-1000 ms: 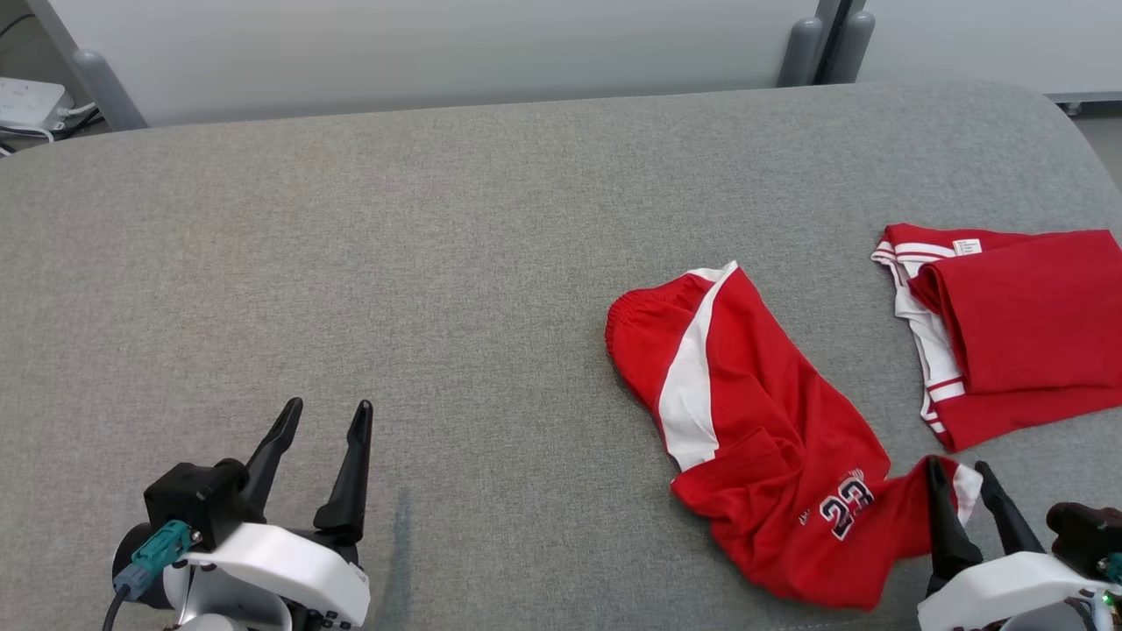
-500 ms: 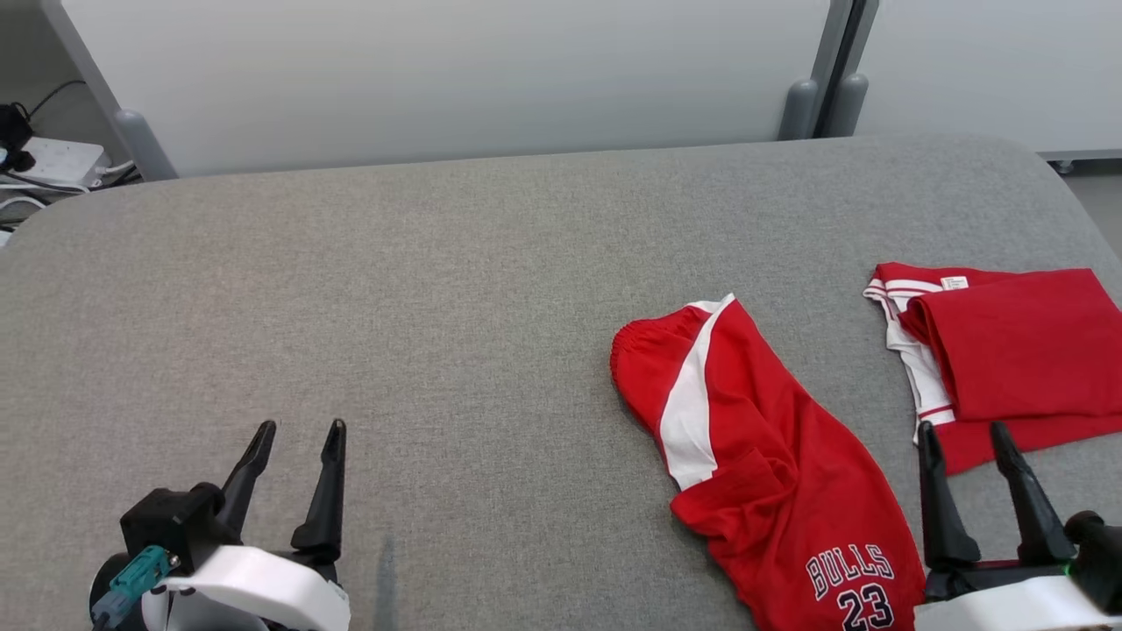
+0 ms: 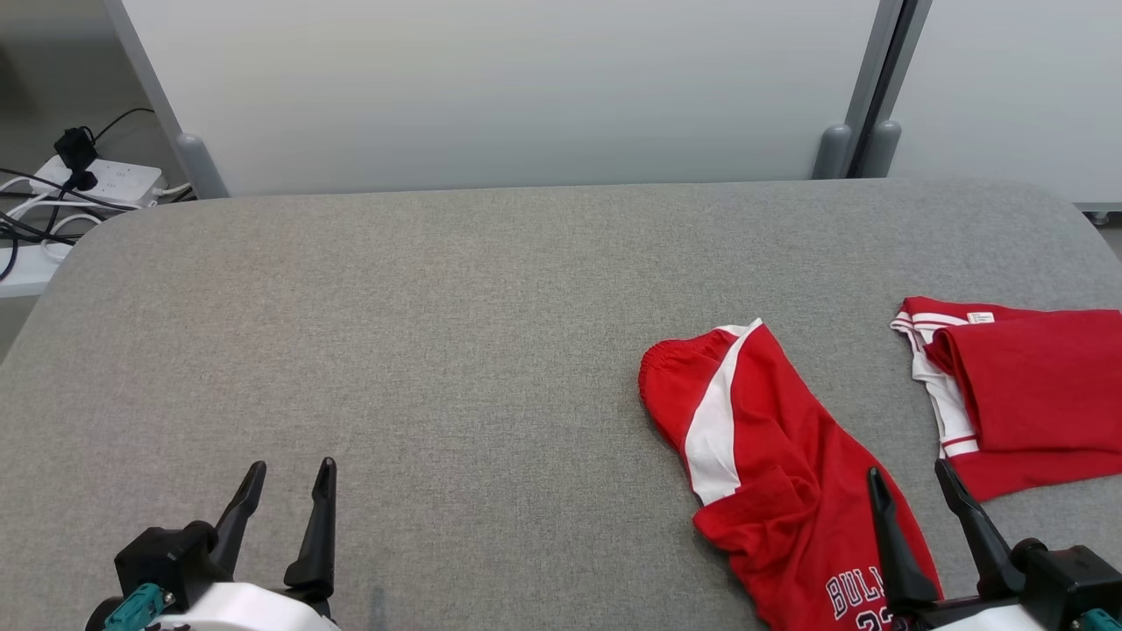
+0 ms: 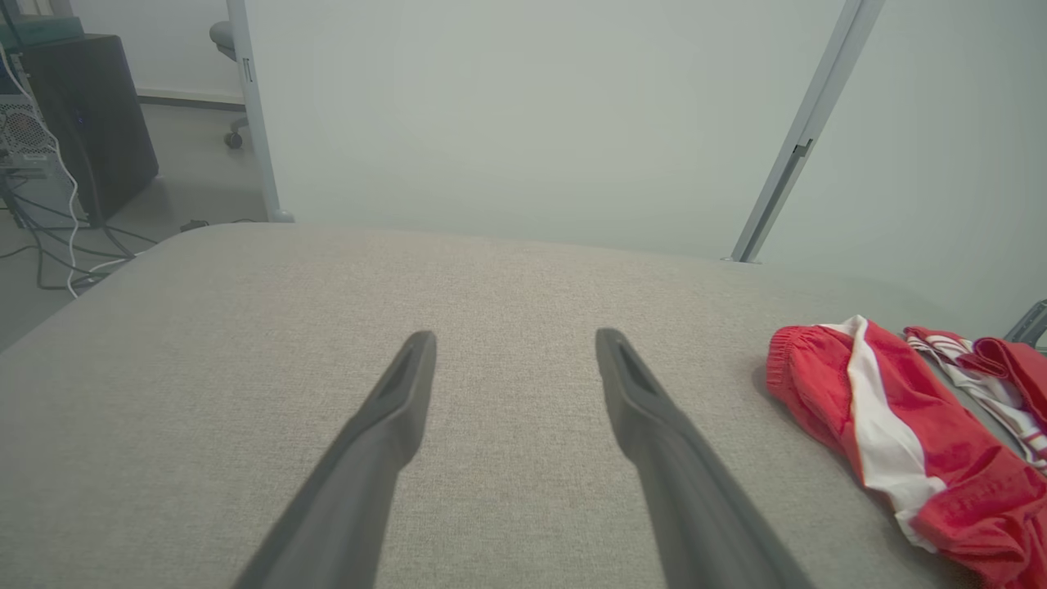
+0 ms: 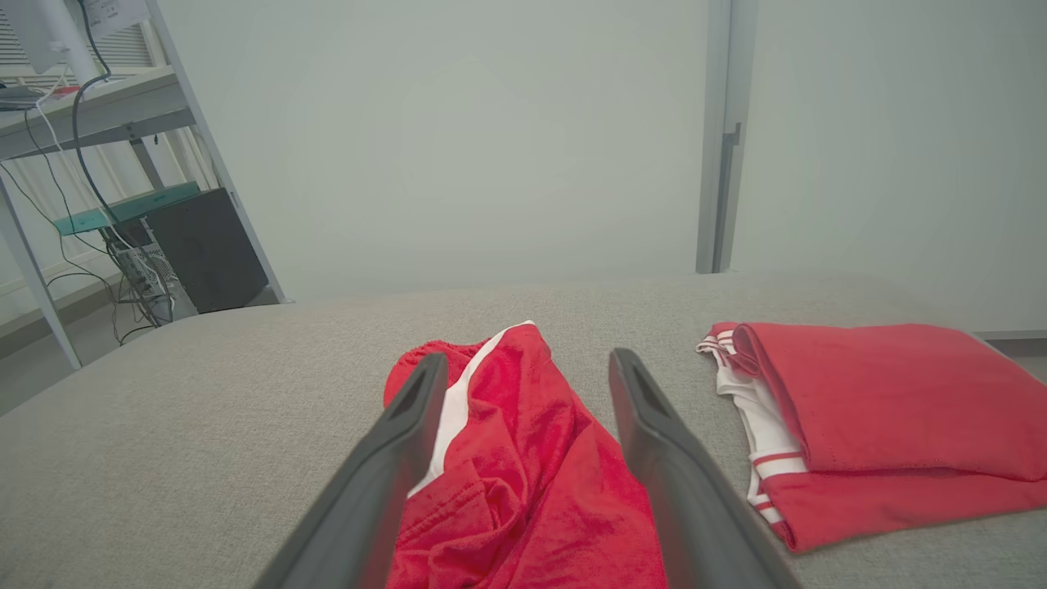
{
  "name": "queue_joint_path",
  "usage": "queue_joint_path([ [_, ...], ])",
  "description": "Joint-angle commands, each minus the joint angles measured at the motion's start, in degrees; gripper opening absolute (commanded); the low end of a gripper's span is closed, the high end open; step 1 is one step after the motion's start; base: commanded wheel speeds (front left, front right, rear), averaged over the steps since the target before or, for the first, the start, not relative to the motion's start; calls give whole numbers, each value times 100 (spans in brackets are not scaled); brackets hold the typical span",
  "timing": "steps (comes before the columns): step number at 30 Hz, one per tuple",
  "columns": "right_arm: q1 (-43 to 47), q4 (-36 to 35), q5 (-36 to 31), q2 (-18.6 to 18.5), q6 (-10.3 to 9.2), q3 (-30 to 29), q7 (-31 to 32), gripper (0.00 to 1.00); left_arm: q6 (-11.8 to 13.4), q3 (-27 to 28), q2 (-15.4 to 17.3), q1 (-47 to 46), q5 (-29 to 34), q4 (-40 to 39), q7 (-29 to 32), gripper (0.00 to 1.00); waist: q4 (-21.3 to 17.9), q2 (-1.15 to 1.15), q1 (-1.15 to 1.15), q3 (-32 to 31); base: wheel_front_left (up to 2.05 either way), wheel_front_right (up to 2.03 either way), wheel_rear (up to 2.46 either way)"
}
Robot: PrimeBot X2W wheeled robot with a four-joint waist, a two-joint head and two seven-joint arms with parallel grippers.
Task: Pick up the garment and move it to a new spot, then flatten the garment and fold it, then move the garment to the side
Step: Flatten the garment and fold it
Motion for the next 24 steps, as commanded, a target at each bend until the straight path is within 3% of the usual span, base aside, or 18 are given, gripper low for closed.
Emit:
queue_joint_path([
  [1,-83,-189,-4,-73,-15,125,-2,100,47,251,148,-206,-53,-158,-56,100,-1,0,0,4,0,0,0],
  [11,-152,-232,26,-70,-15,168,29,100,-249,-139,64,-774,119,-212,191,100,-130,0,0,150,0,0,0],
  [16,-288,-282,32,-69,-15,229,24,100,-833,-718,-419,-1772,195,224,558,100,-411,0,0,422,0,0,0],
  [19,-421,-288,79,-68,-15,325,-30,100,-1239,-1024,-935,-2545,141,884,775,100,-787,0,0,706,0,0,0],
  [24,-585,-213,164,-67,-15,429,-146,100,-1727,-1226,-1381,-3323,0,2060,1033,100,-1273,0,0,1069,0,0,0],
])
